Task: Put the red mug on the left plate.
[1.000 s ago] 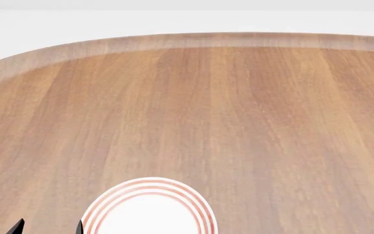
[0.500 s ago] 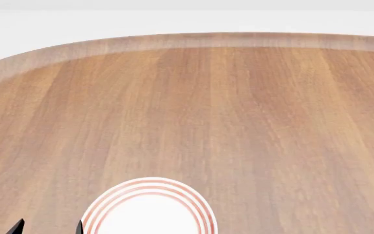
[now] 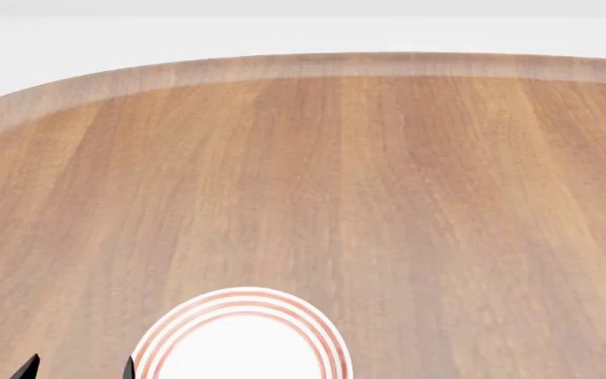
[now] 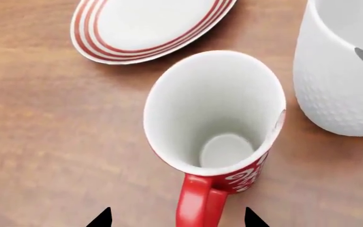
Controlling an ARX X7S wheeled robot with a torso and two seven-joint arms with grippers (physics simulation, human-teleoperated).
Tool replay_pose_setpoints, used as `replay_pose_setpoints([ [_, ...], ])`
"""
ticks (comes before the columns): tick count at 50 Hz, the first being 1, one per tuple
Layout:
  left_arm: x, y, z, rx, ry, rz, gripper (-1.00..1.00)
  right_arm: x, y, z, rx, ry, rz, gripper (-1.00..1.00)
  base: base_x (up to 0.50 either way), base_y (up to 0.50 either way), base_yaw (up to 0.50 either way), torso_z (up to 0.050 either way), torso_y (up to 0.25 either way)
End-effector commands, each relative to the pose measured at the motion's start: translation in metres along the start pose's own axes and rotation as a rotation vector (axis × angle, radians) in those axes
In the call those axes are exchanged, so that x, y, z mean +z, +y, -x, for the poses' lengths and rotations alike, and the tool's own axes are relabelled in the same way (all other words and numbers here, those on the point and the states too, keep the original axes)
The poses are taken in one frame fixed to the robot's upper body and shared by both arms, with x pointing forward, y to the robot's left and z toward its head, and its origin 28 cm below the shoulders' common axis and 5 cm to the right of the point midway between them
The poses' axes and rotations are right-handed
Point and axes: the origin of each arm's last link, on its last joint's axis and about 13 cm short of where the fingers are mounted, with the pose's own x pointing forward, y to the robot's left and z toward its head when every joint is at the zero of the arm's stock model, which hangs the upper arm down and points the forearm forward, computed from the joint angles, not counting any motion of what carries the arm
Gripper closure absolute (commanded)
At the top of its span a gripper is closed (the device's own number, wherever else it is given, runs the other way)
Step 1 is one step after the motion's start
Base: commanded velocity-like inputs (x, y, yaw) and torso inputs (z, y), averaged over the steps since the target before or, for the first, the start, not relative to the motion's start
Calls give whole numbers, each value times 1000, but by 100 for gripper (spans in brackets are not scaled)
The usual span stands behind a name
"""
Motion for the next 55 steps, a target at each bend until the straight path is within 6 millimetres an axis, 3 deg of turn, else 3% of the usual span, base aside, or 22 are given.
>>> replay_pose_setpoints([
  [1, 0, 0, 0, 0, 0, -1, -100, -2, -1, -3, -6, 3, 4, -100, 0, 0, 0, 0, 0],
  [8, 0, 0, 0, 0, 0, 0, -100, -3, -1, -2, -4, 0, 9, -100, 0, 0, 0, 0, 0],
  [9, 0, 0, 0, 0, -1, -1, -100, -2, -1, 0, -2, -6, 9, 100, 0, 0, 0, 0, 0],
  [26, 0, 0, 0, -2, 0, -1, -100, 15, -4, 22, 65, -57, -2, 100, 0, 0, 0, 0, 0],
  [55, 0, 0, 0, -1, -2, 0, -100, 50, -10, 95, 408, -107, 26, 100, 0, 0, 0, 0, 0],
])
